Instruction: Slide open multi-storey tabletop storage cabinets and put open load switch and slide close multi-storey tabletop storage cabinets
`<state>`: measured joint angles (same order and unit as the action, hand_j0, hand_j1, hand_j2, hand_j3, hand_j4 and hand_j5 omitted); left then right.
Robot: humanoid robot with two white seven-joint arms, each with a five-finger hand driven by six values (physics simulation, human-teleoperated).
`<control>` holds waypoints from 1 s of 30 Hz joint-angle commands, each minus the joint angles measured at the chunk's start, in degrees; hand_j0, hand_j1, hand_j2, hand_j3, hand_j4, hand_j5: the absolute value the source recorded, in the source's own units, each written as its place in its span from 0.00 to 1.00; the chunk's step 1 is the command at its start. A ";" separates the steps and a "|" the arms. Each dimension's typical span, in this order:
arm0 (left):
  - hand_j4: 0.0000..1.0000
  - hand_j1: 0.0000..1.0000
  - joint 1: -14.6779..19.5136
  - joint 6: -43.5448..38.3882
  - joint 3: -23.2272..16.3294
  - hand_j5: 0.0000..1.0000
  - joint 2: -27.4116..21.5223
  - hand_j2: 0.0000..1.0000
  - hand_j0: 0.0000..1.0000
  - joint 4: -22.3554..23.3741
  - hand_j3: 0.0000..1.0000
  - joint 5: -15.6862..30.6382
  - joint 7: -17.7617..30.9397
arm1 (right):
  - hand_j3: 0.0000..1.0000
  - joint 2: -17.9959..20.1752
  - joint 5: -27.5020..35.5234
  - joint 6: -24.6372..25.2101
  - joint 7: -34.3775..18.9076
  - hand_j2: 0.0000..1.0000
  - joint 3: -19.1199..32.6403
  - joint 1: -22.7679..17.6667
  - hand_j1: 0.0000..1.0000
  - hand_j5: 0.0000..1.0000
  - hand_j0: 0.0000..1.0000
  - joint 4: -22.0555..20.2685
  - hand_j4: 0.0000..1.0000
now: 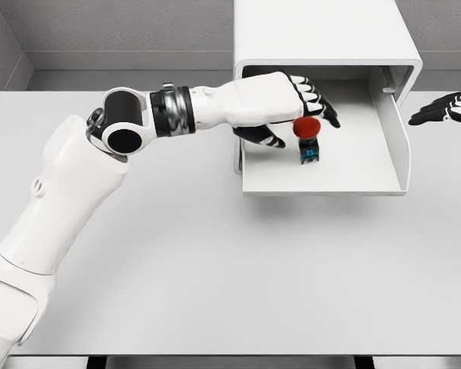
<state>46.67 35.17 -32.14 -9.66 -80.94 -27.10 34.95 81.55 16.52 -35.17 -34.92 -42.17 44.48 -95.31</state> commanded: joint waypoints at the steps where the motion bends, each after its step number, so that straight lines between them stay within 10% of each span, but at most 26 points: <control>1: 1.00 1.00 0.00 -0.17 0.06 1.00 -0.09 1.00 1.00 -0.01 1.00 0.38 -0.05 | 1.00 0.10 0.36 0.17 0.02 1.00 0.07 -0.01 1.00 1.00 1.00 -0.05 1.00; 4: 1.00 1.00 0.70 -0.17 0.14 1.00 -1.67 1.00 1.00 -2.29 1.00 5.12 0.05 | 1.00 0.19 0.36 0.17 0.02 1.00 0.07 -0.01 1.00 1.00 1.00 -0.14 1.00; 10: 1.00 1.00 1.85 -0.17 -5.92 1.00 -35.42 1.00 1.00 -17.85 1.00 42.74 0.05 | 1.00 0.10 0.36 0.17 0.11 1.00 0.07 -0.01 1.00 1.00 1.00 -0.23 1.00; 12: 1.00 1.00 1.58 -0.17 -8.91 1.00 -41.05 1.00 1.00 -18.03 1.00 47.75 0.05 | 1.00 -0.43 0.36 0.17 0.11 1.00 -0.02 -0.09 1.00 1.00 1.00 -0.40 1.00; 23: 1.00 1.00 -1.76 -0.17 -10.49 1.00 -45.71 1.00 1.00 -17.06 1.00 47.49 0.05 | 1.00 -10.01 0.36 0.17 3.36 1.00 0.42 -4.66 1.00 1.00 1.00 -0.14 1.00; 30: 1.00 1.00 -2.55 -0.17 -10.49 1.00 -45.44 1.00 1.00 -17.15 1.00 46.79 0.05 | 1.00 -9.48 0.53 0.17 5.83 1.00 0.51 -6.77 1.00 1.00 1.00 -0.14 1.00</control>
<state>44.12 35.18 -42.65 -55.03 -98.06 19.28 35.03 71.99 16.56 -35.15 -29.49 -41.76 37.70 -95.46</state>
